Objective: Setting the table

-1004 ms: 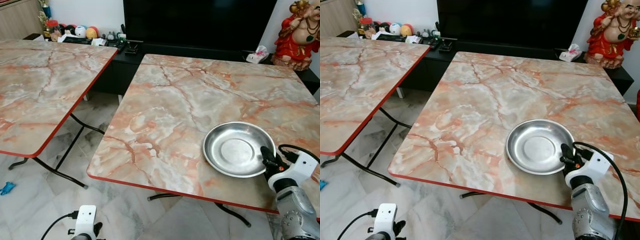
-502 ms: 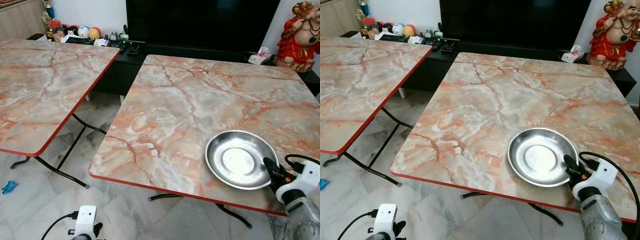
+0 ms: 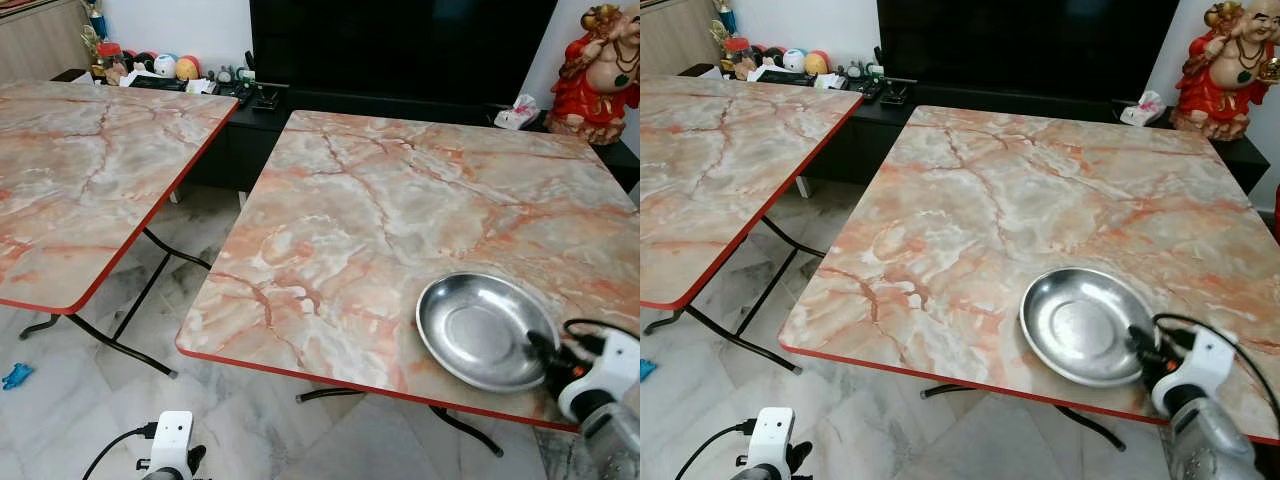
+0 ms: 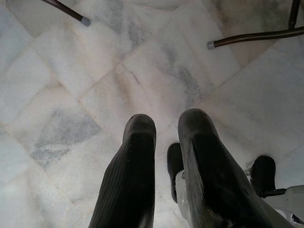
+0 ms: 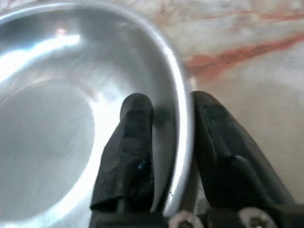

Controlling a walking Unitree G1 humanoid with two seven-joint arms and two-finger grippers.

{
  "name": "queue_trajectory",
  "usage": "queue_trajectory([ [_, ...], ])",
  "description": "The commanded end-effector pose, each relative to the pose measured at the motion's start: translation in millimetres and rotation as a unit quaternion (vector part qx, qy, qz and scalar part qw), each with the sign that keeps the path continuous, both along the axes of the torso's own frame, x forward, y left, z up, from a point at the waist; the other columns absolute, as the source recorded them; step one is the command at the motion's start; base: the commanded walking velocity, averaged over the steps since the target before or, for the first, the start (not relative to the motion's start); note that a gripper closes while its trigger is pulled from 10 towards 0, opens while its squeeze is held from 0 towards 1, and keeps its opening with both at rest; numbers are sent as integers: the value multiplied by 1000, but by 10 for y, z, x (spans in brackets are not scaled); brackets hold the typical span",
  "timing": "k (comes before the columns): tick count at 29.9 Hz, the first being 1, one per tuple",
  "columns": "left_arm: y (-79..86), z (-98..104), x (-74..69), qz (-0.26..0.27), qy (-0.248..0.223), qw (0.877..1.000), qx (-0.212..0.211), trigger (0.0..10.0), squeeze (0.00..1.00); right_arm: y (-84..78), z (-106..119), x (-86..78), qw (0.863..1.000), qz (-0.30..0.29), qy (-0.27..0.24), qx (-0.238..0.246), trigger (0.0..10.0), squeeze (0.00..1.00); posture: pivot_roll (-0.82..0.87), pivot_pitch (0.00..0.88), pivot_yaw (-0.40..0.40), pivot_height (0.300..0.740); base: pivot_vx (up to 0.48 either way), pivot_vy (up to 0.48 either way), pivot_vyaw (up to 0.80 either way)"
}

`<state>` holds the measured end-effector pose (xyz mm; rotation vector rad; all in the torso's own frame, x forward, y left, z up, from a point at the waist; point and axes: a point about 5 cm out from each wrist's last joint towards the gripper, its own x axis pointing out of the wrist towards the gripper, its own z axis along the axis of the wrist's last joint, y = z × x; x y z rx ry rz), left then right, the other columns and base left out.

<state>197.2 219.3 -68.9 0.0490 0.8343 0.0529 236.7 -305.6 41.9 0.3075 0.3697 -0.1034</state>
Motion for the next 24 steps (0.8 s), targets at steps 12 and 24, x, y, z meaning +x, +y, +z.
queue_trajectory([
  [12,1,-32,-50,3,15,1000,-1,10000,0,-77,80,51,999,-24,-20,-36,10000,314,93,0,-24,740,0,0,0],
  [24,5,-33,-52,2,16,1000,0,10000,0,-56,181,145,997,-32,-62,-43,10000,0,97,0,-25,740,0,0,0],
])
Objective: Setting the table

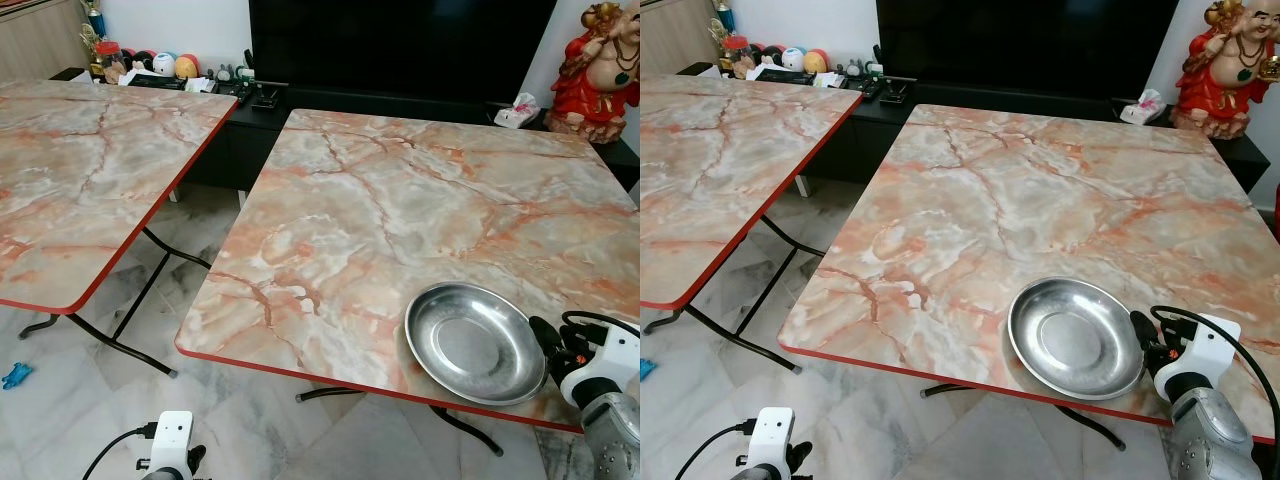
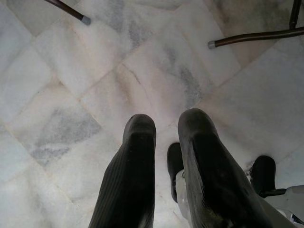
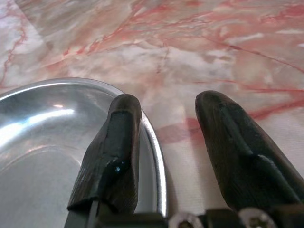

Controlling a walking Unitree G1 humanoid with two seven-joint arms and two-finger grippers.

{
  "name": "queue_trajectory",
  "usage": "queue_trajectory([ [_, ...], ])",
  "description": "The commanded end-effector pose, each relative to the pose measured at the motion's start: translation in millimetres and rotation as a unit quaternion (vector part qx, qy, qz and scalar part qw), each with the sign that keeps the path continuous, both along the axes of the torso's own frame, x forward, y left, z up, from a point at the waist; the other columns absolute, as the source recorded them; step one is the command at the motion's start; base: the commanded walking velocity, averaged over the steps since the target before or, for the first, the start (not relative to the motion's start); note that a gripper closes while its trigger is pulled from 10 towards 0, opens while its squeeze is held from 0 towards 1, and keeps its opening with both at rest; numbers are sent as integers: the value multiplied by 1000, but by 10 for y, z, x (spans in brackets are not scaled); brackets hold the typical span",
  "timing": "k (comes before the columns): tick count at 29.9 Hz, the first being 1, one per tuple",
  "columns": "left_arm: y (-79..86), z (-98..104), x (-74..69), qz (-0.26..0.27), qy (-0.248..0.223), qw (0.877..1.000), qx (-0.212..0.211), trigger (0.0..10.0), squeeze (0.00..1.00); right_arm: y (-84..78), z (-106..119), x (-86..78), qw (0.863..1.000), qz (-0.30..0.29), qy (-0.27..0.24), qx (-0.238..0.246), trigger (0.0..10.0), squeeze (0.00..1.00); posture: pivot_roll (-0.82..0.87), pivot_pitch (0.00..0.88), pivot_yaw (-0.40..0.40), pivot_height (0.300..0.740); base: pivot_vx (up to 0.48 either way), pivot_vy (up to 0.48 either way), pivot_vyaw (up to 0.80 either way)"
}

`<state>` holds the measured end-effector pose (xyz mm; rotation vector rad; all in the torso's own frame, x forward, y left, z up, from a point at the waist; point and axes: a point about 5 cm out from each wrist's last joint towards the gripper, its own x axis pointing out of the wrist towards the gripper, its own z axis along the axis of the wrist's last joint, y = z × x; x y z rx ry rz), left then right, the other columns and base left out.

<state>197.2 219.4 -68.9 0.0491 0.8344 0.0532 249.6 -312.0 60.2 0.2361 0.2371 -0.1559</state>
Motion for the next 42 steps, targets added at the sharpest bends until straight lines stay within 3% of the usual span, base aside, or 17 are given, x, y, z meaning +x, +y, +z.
queue_trajectory([
  [1,4,-32,-51,2,16,1000,0,10000,0,14,4,22,1000,-2,-5,-1,10000,0,97,0,-25,740,0,0,0],
  [5,7,-27,-43,2,14,1000,0,10000,0,73,179,87,997,-3,-82,-9,10000,0,96,0,-23,740,0,0,0],
  [8,7,-22,-35,2,11,1000,0,10000,0,121,357,127,988,-20,-141,-51,10000,0,95,0,-21,740,0,0,0],
  [10,10,-18,-30,2,9,1000,0,10000,0,175,468,130,981,-36,-182,-55,10000,0,101,0,-21,740,0,0,0],
  [15,29,-8,-24,2,4,1000,6,10000,0,375,597,145,969,-33,-221,-102,10000,0,95,0,-19,740,0,0,0],
  [16,29,-8,-24,2,4,1000,6,10000,0,375,597,145,969,-33,-221,-102,10000,0,95,0,-19,740,0,0,0],
  [18,43,-6,-29,2,2,1000,9,10000,0,600,583,184,965,-6,-231,-121,10000,0,95,0,-24,740,0,0,0],
  [19,43,-6,-29,2,2,1000,9,10000,0,600,583,184,965,-6,-231,-121,10000,0,95,0,-24,740,0,0,0],
  [21,45,-8,-37,2,1,1000,10,10000,0,758,461,204,965,0,-214,-149,10000,0,108,0,-30,740,0,0,0],
  [26,43,-19,-57,-2,5,1000,13,10000,0,911,386,218,966,15,-203,-162,10000,0,111,0,-34,740,0,0,0],
  [32,44,-22,-65,-2,5,1000,13,10000,0,999,322,200,965,18,-196,-175,10000,0,111,0,-36,740,0,0,0],
  [42,42,-27,-70,2,7,1000,8,10000,0,1011,304,223,965,7,-194,-178,10000,0,105,0,-31,740,0,161,0],
])
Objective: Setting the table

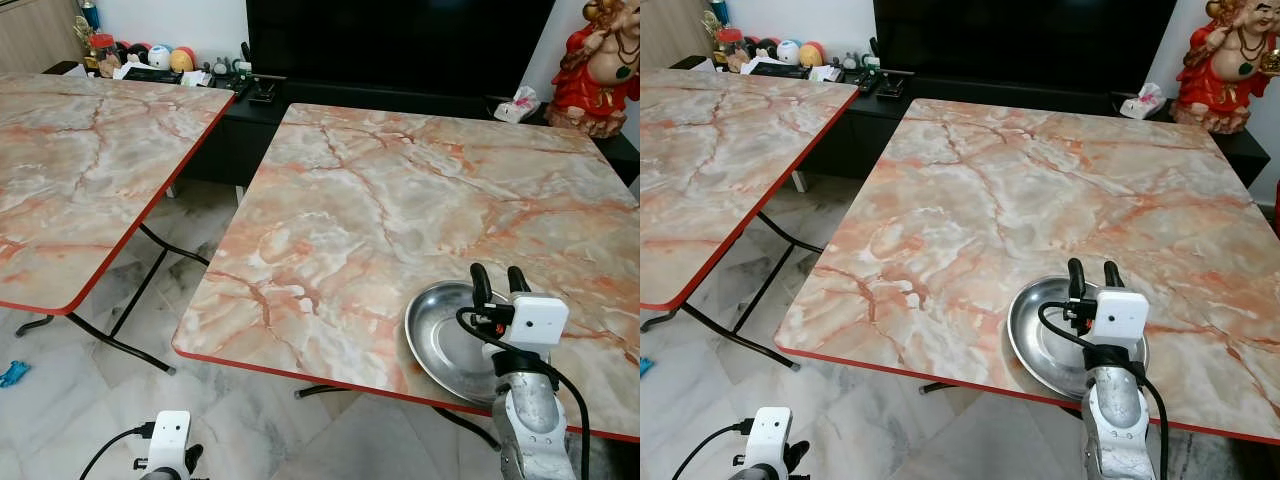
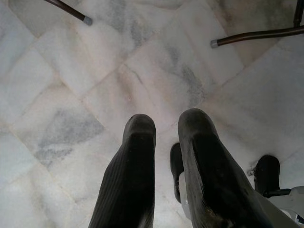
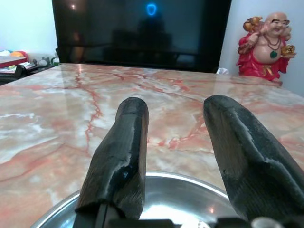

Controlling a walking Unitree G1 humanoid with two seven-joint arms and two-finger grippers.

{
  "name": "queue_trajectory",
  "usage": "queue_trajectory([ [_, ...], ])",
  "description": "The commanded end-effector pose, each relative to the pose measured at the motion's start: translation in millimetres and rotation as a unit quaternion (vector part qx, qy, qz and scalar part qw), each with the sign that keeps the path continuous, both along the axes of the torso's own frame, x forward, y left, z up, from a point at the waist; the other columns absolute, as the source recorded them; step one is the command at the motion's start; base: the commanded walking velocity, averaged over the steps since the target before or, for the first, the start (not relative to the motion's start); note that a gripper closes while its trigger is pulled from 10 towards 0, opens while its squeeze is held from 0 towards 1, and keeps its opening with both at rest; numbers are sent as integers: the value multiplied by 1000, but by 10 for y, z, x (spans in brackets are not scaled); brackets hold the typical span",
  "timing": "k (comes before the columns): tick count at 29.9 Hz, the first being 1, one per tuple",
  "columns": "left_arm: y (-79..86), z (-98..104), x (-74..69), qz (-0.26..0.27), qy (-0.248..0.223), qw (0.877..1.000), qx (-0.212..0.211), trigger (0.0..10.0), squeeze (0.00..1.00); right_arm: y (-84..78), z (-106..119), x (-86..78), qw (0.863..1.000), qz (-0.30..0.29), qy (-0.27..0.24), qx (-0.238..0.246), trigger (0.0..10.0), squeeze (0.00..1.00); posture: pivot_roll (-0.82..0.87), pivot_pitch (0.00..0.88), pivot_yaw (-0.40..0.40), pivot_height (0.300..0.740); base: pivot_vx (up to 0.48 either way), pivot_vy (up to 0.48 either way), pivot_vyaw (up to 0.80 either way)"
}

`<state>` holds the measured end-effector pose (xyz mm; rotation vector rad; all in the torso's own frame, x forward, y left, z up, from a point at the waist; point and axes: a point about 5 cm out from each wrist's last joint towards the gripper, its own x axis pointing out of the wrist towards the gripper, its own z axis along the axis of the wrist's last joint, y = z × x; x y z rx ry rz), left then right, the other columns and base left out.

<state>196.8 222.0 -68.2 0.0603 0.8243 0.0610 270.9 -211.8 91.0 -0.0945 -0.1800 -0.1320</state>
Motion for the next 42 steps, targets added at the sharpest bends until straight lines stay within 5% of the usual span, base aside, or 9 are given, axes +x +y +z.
queue_trajectory([
  [1,36,-38,-80,0,17,1000,4,10000,0,39,-3,27,1000,0,-2,3,10000,0,106,0,-31,740,0,469,0],
  [15,168,-48,-156,3,37,999,11,10000,0,101,57,112,1000,6,-15,4,10000,0,115,0,-42,740,0,469,0],
  [42,129,-91,-218,14,47,999,8,10000,0,161,108,169,999,26,-23,-11,10000,0,120,0,-47,740,0,470,0],
])
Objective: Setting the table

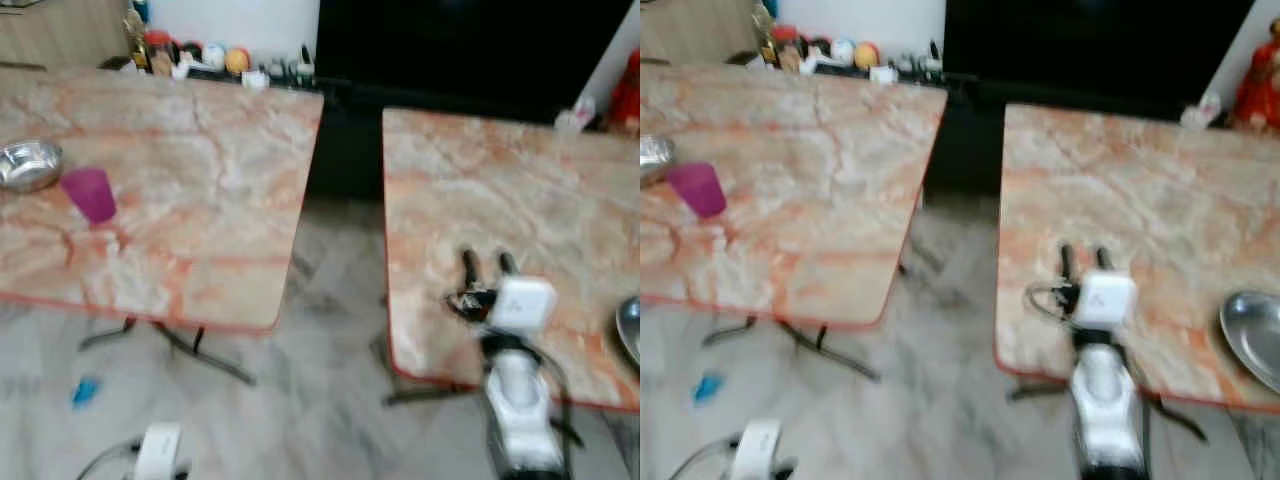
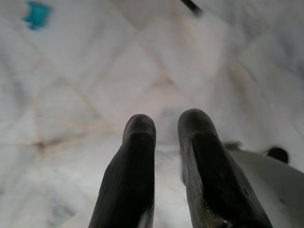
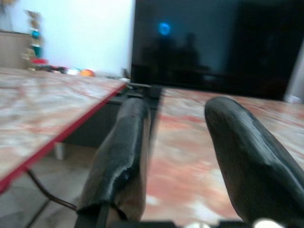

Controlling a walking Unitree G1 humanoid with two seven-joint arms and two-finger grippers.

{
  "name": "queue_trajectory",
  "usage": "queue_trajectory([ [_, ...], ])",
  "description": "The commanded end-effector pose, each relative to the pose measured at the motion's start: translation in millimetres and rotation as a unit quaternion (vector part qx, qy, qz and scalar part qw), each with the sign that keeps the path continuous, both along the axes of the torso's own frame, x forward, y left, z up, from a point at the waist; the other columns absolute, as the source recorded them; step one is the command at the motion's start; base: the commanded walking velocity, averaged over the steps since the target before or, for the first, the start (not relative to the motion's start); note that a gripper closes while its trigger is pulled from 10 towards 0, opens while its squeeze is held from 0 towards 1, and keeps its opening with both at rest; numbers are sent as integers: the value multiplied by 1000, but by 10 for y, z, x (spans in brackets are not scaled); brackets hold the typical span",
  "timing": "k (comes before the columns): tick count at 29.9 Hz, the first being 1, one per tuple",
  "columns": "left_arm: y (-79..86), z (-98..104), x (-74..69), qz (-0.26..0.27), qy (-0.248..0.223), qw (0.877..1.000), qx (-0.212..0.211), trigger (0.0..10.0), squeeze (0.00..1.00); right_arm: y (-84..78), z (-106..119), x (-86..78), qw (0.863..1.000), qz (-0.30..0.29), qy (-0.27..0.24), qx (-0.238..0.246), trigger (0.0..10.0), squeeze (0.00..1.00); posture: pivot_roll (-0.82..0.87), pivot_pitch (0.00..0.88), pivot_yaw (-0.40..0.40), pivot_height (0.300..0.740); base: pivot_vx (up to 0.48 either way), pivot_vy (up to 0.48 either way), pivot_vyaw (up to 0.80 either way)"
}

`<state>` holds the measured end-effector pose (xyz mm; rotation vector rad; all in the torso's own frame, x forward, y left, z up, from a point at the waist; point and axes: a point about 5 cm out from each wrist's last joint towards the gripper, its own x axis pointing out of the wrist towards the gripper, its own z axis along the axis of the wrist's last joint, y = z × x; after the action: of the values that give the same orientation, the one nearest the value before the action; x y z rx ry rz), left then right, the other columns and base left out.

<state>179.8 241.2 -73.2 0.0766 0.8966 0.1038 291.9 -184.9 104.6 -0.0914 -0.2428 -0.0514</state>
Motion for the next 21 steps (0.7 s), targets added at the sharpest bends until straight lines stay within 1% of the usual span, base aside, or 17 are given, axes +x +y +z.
queue_trajectory([
  [1,-54,-42,-54,-2,11,1000,-7,10000,0,-111,-34,-45,1000,-16,7,-7,10000,0,118,0,-46,740,0,469,0],
  [7,21,-36,-88,3,14,1000,-3,10000,0,-168,-88,-54,1000,-22,19,-9,10000,0,121,0,-45,740,0,470,0],
  [12,42,-32,-92,5,13,1000,-4,10000,0,-193,-129,-62,999,-24,30,-11,10000,0,120,0,-45,740,0,469,0],
  [15,49,-31,-93,7,12,1000,-4,10000,0,-251,-249,-94,998,-39,57,-13,10000,0,119,0,-44,740,0,471,0],
  [17,40,-31,-90,7,12,1000,-4,10000,0,-337,-394,-151,994,-65,89,-12,10000,0,125,0,-48,740,0,472,0],
  [19,34,-32,-88,8,11,1000,-5,10000,0,-363,-426,-178,993,-72,93,-11,10000,0,129,0,-49,740,0,472,0],
  [21,29,-32,-85,9,10,1000,-5,10000,0,-368,-417,-196,993,-74,87,-10,10000,0,130,0,-49,740,0,469,0],
])
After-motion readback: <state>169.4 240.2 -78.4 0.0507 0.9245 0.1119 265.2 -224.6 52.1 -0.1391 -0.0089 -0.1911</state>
